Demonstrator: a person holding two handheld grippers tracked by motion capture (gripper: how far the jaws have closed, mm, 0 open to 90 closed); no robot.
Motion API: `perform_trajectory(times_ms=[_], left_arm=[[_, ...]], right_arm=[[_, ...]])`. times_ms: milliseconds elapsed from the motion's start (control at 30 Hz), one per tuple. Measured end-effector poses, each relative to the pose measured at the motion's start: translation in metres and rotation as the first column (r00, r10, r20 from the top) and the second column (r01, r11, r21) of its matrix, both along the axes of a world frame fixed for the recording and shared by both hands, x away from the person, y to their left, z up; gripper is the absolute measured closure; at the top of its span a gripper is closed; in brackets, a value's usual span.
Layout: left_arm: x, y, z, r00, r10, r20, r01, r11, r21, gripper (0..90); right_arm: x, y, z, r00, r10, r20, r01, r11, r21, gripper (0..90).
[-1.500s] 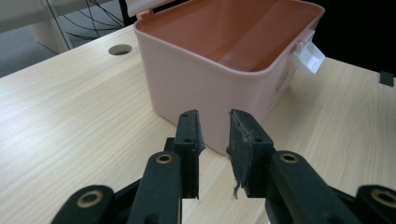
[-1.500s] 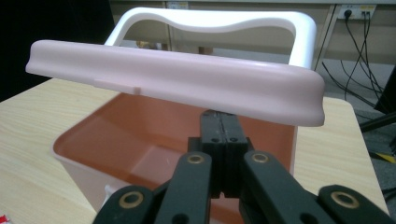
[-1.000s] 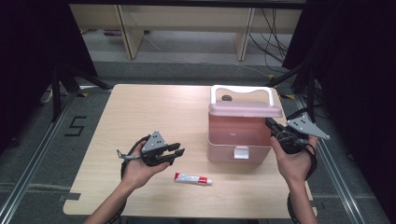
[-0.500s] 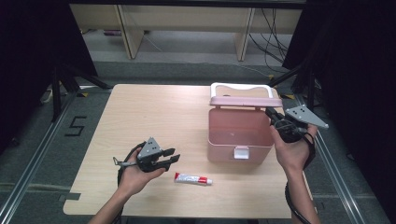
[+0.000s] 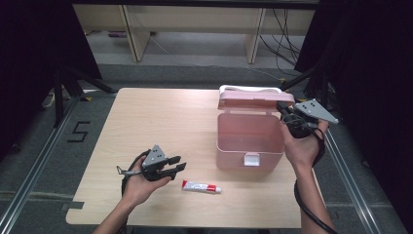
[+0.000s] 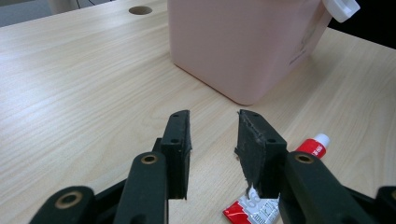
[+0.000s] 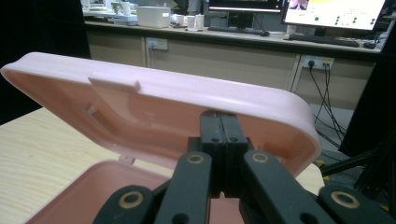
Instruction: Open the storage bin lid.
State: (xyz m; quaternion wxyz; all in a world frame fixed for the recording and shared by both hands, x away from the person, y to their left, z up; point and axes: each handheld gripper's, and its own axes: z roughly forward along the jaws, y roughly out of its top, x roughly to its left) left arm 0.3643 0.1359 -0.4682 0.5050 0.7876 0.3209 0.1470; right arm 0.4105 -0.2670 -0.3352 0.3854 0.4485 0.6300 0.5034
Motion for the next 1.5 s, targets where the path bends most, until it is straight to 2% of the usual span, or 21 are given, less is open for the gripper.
perform_trajectory(times_ms=[133,167,200,233,267,300,500,800,967,1000,1100,1500], left_arm=[[-0.001,0.001,0.000,1.0000,0.008,0.001,-0.008,1.0000,0.005,63.3],[-0.001,0.001,0.000,1.0000,0.008,0.001,-0.008,1.0000,0.004,63.2],[-0.001,0.001,0.000,1.0000,0.008,0.002,-0.008,1.0000,0.003,62.9],[-0.001,0.001,0.000,1.0000,0.008,0.002,-0.008,1.0000,0.003,62.8],[-0.001,0.000,0.001,1.0000,0.008,0.002,-0.008,1.0000,0.000,62.5],[-0.001,-0.001,0.001,1.0000,0.007,0.002,-0.007,1.0000,-0.005,62.1],[0.001,-0.005,0.001,1.0000,0.004,-0.007,-0.004,0.9990,-0.043,59.2],[0.000,-0.007,0.000,0.9999,0.006,-0.009,-0.006,0.9996,-0.029,60.5],[0.001,-0.008,0.000,1.0000,0.002,-0.007,-0.002,0.9991,-0.042,62.0],[0.001,-0.008,0.000,1.0000,0.002,-0.007,-0.002,0.9991,-0.042,62.0],[0.000,-0.008,0.001,1.0000,0.003,-0.004,-0.003,0.9993,-0.038,61.9],[0.001,-0.007,0.001,0.9999,0.010,-0.010,-0.011,0.9989,-0.045,61.7]], right_arm=[[0.006,0.001,0.003,0.9999,-0.012,0.006,0.012,1.000,-0.011,90.0],[0.007,0.002,0.003,0.9998,-0.022,-0.002,0.022,1.000,0.005,90.0],[0.009,0.001,0.004,0.9999,-0.012,0.008,0.012,1.000,-0.015,90.0],[0.011,0.002,0.004,0.9998,-0.015,0.012,0.015,1.000,-0.014,90.0],[0.012,0.004,0.005,0.9998,-0.018,0.005,0.018,1.000,0.001,90.0],[0.014,0.003,0.005,0.9999,-0.013,0.008,0.013,1.000,-0.015,90.0],[0.021,0.006,0.007,0.9996,-0.026,0.004,0.026,1.000,-0.001,90.0],[0.035,0.009,0.009,0.9996,-0.027,0.005,0.027,1.000,0.004,90.0],[0.042,0.010,0.010,0.9992,-0.038,0.011,0.038,0.999,-0.001,90.0],[0.042,0.011,0.010,0.9991,-0.042,0.003,0.042,0.999,0.013,90.0],[0.046,0.011,0.011,0.9991,-0.041,0.004,0.041,0.999,0.001,90.0],[0.059,0.012,0.013,0.9981,-0.062,0.002,0.062,0.998,0.004,90.0]])
